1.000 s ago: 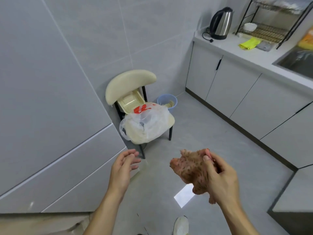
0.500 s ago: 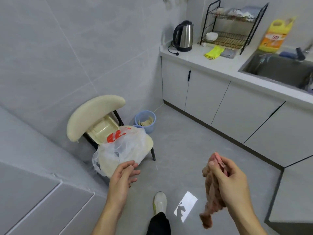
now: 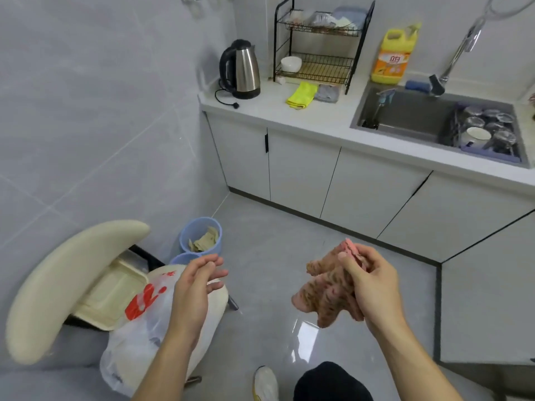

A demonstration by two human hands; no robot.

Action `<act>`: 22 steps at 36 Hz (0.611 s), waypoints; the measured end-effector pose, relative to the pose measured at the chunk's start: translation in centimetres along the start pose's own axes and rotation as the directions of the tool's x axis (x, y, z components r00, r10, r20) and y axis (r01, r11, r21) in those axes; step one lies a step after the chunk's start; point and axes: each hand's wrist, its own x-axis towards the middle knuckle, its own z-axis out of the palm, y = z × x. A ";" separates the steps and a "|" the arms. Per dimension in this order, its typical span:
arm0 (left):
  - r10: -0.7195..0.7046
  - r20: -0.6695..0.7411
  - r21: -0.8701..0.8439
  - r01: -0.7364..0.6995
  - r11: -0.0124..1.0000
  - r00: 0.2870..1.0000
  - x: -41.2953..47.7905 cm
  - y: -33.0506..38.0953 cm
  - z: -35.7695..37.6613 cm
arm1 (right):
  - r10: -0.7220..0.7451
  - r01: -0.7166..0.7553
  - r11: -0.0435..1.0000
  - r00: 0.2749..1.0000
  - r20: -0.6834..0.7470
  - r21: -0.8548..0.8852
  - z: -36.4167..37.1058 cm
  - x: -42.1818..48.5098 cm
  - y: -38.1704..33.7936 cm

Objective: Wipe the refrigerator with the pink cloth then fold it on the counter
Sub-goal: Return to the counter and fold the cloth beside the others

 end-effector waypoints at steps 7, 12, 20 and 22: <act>-0.011 0.046 0.030 0.010 0.999 0.999 7.7 2.2 4.8 | 0.051 -0.051 0.999 0.995 -0.082 -0.006 1.1 7.7 -1.7; -0.011 0.044 0.027 0.009 1.000 0.999 13.3 4.2 9.3 | 0.052 -0.051 0.999 0.996 -0.075 0.013 1.8 14.7 -3.4; 0.000 0.040 -0.001 0.000 1.000 0.999 22.3 8.7 17.1 | 0.030 -0.030 0.999 1.000 0.004 -0.022 2.3 26.5 -8.0; 0.005 0.040 -0.021 -0.005 1.000 0.999 24.2 10.0 18.9 | 0.028 -0.028 0.999 0.999 0.015 -0.022 2.5 29.0 -9.6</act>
